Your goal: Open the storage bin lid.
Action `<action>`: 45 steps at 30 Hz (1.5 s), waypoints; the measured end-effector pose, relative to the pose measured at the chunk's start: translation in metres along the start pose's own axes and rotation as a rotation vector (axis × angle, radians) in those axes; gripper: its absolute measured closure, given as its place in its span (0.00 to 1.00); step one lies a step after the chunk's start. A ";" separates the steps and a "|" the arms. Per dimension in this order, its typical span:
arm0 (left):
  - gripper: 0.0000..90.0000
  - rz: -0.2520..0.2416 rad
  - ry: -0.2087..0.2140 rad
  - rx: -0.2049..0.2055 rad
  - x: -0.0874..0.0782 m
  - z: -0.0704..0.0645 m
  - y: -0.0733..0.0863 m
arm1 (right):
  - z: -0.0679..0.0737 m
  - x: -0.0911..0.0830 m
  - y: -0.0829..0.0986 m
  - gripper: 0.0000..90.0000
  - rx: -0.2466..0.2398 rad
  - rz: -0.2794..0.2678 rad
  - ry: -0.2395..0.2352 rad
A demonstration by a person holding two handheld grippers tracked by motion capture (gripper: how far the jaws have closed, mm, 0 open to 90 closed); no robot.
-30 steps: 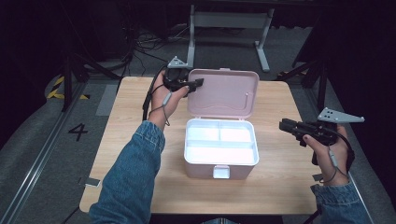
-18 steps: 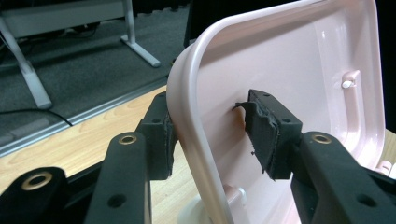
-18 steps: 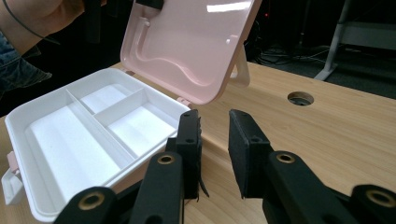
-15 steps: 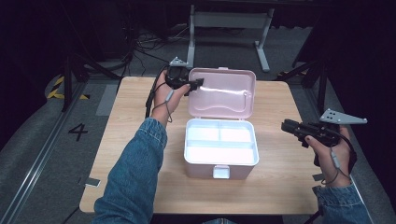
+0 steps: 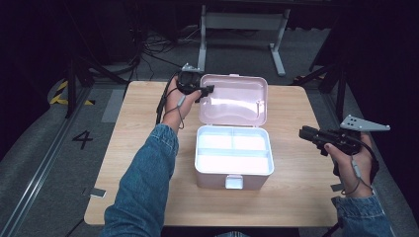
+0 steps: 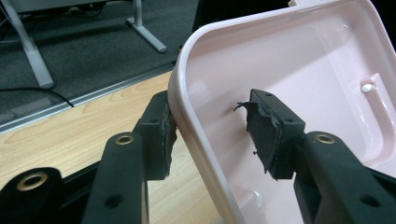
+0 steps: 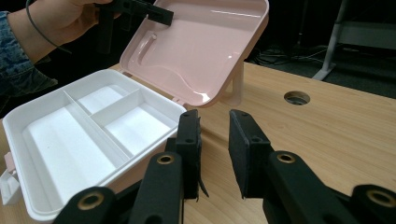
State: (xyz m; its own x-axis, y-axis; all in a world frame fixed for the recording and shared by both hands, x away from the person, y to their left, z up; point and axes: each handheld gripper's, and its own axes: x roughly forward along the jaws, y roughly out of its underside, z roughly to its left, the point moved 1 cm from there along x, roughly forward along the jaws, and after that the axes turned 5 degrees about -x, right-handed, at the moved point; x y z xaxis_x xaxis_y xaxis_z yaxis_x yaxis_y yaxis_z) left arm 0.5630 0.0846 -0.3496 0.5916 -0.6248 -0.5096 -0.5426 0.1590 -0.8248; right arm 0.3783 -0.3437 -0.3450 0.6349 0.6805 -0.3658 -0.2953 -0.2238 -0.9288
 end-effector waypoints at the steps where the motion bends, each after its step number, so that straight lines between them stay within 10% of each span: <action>1: 0.59 0.003 0.002 -0.004 0.001 0.001 0.000 | 0.000 0.000 0.000 0.83 -0.002 -0.001 0.000; 36: 0.56 0.115 -0.034 -0.067 0.027 0.015 0.018 | -0.005 0.000 0.003 0.81 0.012 0.002 0.003; 45: 0.46 0.088 -0.061 -0.016 0.022 0.011 0.018 | -0.007 0.003 0.003 0.75 0.019 0.014 -0.008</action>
State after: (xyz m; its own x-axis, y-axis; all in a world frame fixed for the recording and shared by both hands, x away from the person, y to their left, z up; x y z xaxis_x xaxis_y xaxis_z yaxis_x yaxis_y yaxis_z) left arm 0.5731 0.0825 -0.3782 0.5761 -0.5608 -0.5947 -0.6033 0.1992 -0.7723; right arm 0.3844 -0.3469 -0.3497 0.6249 0.6831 -0.3780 -0.3174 -0.2200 -0.9224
